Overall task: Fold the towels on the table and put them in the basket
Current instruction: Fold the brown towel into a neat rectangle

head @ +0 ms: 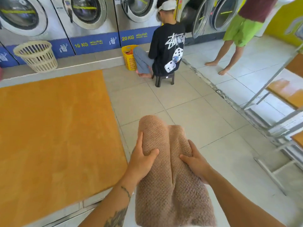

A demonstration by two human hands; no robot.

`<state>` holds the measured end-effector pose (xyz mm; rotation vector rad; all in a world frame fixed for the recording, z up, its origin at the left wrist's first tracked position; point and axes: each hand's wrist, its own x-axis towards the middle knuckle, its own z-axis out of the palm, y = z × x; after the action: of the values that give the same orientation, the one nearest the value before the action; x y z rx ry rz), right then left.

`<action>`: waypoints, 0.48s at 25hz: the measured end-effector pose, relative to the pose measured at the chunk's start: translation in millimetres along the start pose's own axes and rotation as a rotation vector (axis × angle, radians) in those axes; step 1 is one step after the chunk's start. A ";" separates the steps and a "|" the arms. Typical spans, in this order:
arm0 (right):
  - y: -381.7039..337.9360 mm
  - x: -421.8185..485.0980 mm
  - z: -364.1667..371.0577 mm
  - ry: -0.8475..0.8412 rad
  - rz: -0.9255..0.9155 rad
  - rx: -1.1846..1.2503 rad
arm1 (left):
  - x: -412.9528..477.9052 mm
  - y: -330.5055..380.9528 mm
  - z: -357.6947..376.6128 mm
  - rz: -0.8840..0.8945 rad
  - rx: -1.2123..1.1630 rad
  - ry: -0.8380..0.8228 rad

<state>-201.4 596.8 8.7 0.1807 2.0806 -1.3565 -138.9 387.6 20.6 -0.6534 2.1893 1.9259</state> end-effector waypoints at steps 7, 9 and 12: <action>81.1 98.7 -64.4 -0.134 0.379 -0.141 | 61.7 -64.4 71.9 -0.486 -0.100 -0.234; 114.7 140.6 -52.8 -0.165 0.469 -0.129 | 89.1 -108.8 77.6 -0.567 -0.069 -0.101; 162.3 217.4 -20.7 -0.209 0.558 -0.062 | 143.4 -181.8 91.8 -0.671 -0.027 0.035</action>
<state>-310.0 640.8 -236.8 0.5262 1.7185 -0.9264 -206.7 431.0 -215.2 -1.2363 1.6464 1.5839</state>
